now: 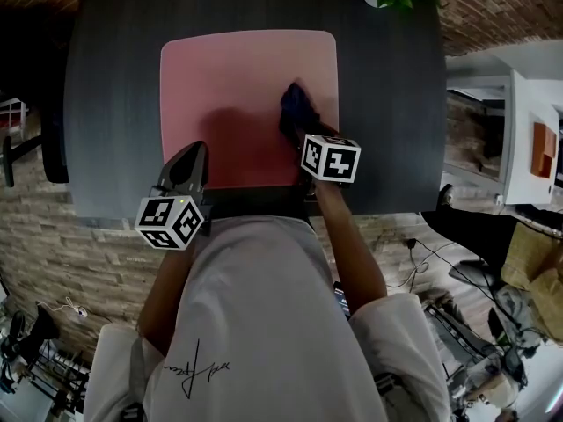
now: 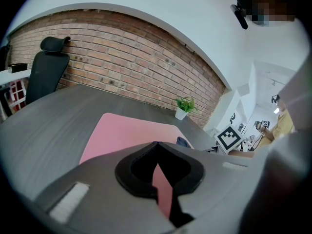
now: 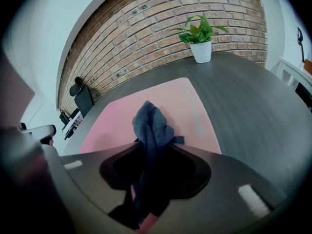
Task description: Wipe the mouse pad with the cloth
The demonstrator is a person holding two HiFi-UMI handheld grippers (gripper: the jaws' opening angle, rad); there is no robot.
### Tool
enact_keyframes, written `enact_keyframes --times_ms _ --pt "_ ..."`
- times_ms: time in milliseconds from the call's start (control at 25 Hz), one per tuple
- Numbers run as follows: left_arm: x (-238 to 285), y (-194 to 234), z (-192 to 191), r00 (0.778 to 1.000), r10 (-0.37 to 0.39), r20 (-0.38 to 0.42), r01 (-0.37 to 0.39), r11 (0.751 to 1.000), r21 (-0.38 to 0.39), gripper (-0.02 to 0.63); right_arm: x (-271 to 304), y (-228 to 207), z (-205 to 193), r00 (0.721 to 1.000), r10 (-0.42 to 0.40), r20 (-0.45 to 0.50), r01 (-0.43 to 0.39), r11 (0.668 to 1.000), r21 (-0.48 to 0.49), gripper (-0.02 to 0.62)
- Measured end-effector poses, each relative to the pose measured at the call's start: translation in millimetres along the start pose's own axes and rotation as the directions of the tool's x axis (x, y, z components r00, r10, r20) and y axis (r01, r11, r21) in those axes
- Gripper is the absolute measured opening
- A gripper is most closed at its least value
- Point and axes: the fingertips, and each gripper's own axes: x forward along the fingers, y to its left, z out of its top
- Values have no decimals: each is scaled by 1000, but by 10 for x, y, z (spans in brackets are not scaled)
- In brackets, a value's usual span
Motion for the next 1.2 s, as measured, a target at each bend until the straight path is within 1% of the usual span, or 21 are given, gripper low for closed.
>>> enact_keyframes --times_ms 160,400,520,640,760,960,1200 --pt "-51 24 58 1000 16 8 -15 1000 -7 14 -127 -78 -143 1000 -9 -13 9 1000 16 150" --pt "-151 65 133 1000 7 2 -7 1000 12 14 -220 -130 -275 999 -8 -53 8 1000 -8 150" --pt "-172 108 120 1000 3 -5 -3 1000 -8 14 -249 -150 -330 997 -12 -72 12 1000 -3 151" --pt "-190 101 121 1000 -19 -12 19 999 -39 14 -273 -147 -362 998 -13 -66 14 1000 20 150" --pt "-197 107 82 999 -37 -29 36 999 -37 14 -299 -159 -401 998 -22 -51 24 999 37 150" --pt "-238 191 36 997 -54 -53 52 998 -31 14 -316 -98 -508 997 -39 -60 42 998 50 150" --pt "-187 170 39 992 -100 -72 98 995 -27 14 -341 -34 -541 997 -46 -59 50 996 68 150"
